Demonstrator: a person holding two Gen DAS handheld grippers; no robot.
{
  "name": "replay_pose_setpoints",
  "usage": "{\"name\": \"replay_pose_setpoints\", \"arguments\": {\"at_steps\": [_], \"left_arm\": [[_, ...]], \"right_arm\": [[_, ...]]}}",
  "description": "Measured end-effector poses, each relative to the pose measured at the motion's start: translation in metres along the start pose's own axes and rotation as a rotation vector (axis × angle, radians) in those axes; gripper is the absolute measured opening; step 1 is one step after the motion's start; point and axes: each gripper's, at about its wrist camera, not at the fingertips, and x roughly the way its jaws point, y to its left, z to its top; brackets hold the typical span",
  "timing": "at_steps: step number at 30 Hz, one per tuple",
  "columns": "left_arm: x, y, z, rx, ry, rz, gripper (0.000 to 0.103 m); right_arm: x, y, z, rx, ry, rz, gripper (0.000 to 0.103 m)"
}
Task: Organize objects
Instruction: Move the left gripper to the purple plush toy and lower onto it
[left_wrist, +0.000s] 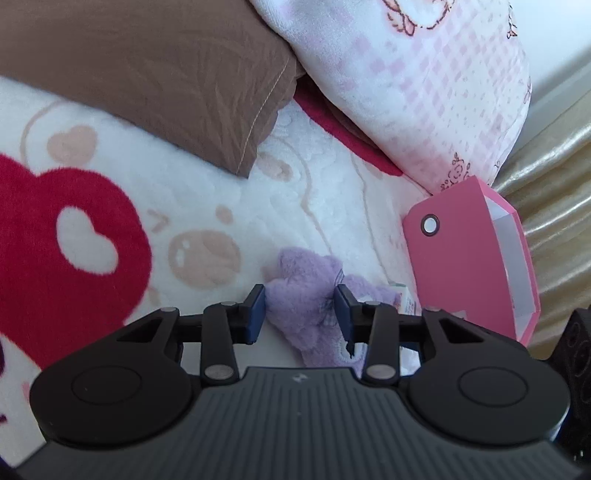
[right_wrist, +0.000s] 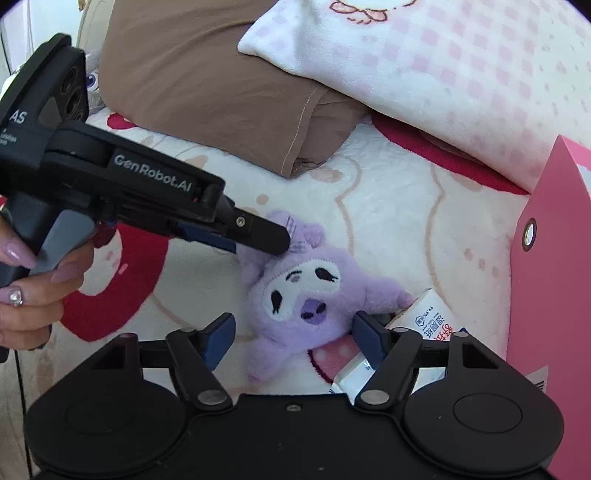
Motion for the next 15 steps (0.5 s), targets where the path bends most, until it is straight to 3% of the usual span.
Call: {"name": "replay_pose_setpoints", "arguments": {"at_steps": [3, 6, 9, 12, 14, 15], "left_arm": [[-0.008, 0.003, -0.006, -0.044, 0.035, -0.045, 0.031], [-0.016, 0.011, -0.014, -0.118, 0.058, -0.113, 0.030], [-0.024, 0.012, -0.021, -0.116, 0.058, -0.076, 0.030], [-0.031, 0.018, -0.028, -0.127, 0.081, -0.064, 0.030], [-0.029, 0.017, -0.034, -0.081, 0.109, 0.011, 0.029], [-0.025, 0.014, -0.037, -0.034, 0.123, 0.083, 0.029]], "right_arm": [[-0.004, -0.001, 0.000, 0.035, -0.002, -0.008, 0.081], [-0.008, 0.003, -0.002, 0.034, -0.018, -0.025, 0.073], [-0.007, 0.009, -0.004, -0.005, -0.013, -0.013, 0.065], [-0.007, 0.020, -0.007, -0.099, -0.018, -0.025, 0.064], [-0.007, 0.025, -0.009, -0.149, -0.029, -0.046, 0.064], [-0.006, 0.025, -0.009, -0.151, -0.027, -0.060, 0.063]]}}
